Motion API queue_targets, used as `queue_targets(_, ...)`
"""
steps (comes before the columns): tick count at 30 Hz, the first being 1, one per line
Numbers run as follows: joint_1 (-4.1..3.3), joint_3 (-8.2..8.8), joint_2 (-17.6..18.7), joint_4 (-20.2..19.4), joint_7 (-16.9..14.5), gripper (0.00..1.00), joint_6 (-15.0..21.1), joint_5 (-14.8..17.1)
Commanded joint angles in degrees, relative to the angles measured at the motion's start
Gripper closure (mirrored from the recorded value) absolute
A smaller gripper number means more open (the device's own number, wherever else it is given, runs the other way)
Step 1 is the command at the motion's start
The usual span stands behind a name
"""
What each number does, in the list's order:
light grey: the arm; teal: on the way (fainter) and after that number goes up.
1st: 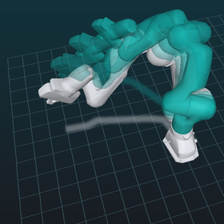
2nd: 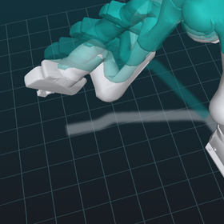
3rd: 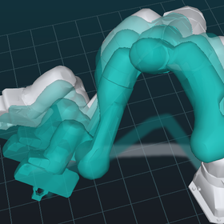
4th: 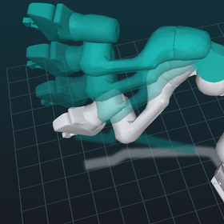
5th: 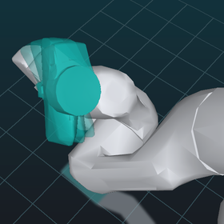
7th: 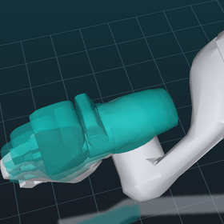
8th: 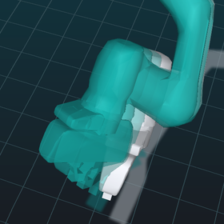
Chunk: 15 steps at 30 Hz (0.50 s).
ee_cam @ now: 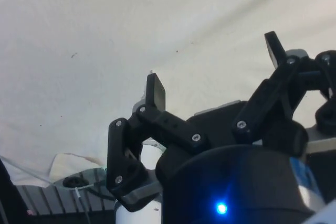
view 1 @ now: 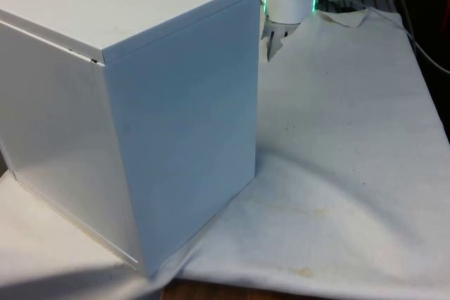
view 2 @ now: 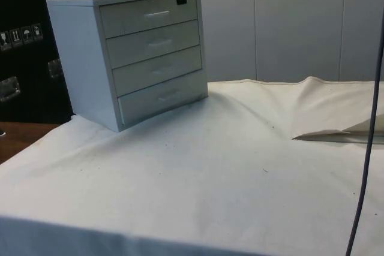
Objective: Open the drawer, then close it.
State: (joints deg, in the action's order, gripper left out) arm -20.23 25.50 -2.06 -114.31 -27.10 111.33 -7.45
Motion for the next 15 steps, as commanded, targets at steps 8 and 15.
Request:
queue_targets(8,0.17,0.4,-0.1,-0.2,-2.1,0.0,1.0,-1.8)
queue_targets(15,0.23,1.09,-0.6,-0.6,-4.3,0.0,2.0,-2.8)
